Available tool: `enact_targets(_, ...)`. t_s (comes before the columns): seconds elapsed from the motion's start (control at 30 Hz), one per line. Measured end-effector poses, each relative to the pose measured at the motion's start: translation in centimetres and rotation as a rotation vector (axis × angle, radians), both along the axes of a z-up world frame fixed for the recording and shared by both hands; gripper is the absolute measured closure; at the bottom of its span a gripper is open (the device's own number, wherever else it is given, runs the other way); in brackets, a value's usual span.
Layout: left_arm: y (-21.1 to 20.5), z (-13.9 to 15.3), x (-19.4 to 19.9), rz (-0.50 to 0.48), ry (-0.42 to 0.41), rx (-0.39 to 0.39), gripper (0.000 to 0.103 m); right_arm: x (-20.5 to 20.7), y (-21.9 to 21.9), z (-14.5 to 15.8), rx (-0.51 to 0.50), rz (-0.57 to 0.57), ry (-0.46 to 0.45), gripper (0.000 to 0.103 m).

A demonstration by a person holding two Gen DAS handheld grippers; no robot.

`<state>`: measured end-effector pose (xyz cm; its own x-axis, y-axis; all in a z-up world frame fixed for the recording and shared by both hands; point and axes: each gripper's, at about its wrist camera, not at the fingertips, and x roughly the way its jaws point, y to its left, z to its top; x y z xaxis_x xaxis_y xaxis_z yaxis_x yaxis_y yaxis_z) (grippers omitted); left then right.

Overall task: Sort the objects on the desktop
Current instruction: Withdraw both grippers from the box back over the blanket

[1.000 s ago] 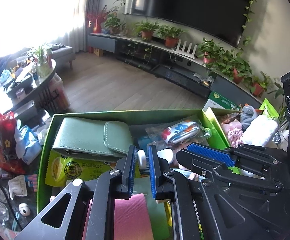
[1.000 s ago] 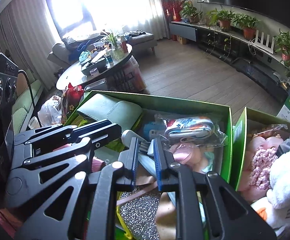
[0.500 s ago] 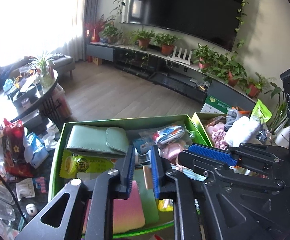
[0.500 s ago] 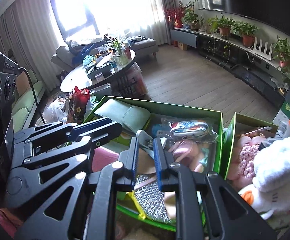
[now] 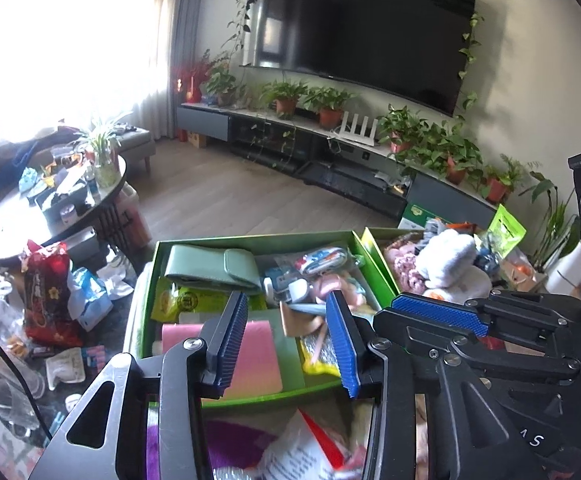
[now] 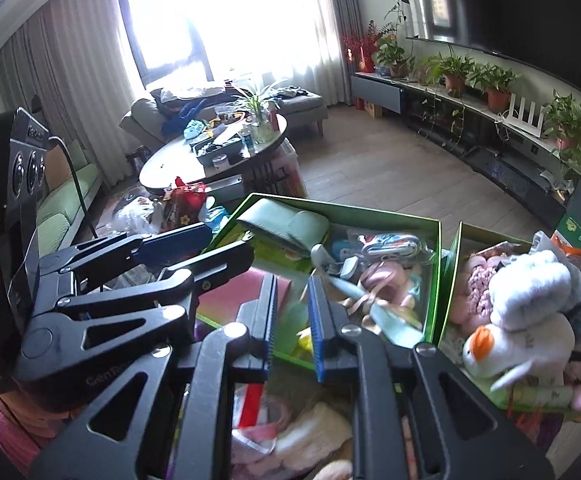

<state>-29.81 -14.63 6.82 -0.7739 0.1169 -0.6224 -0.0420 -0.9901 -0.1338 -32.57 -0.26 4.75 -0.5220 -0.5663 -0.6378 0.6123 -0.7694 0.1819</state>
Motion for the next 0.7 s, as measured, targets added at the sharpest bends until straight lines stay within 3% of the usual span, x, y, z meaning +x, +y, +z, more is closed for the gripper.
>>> enact_targets(0.7,3.3,1.6,7.6,-0.050,0.049,-0.007,0.062,8.2,3.6,1.4,-0.007,0.017,0.036,0.087)
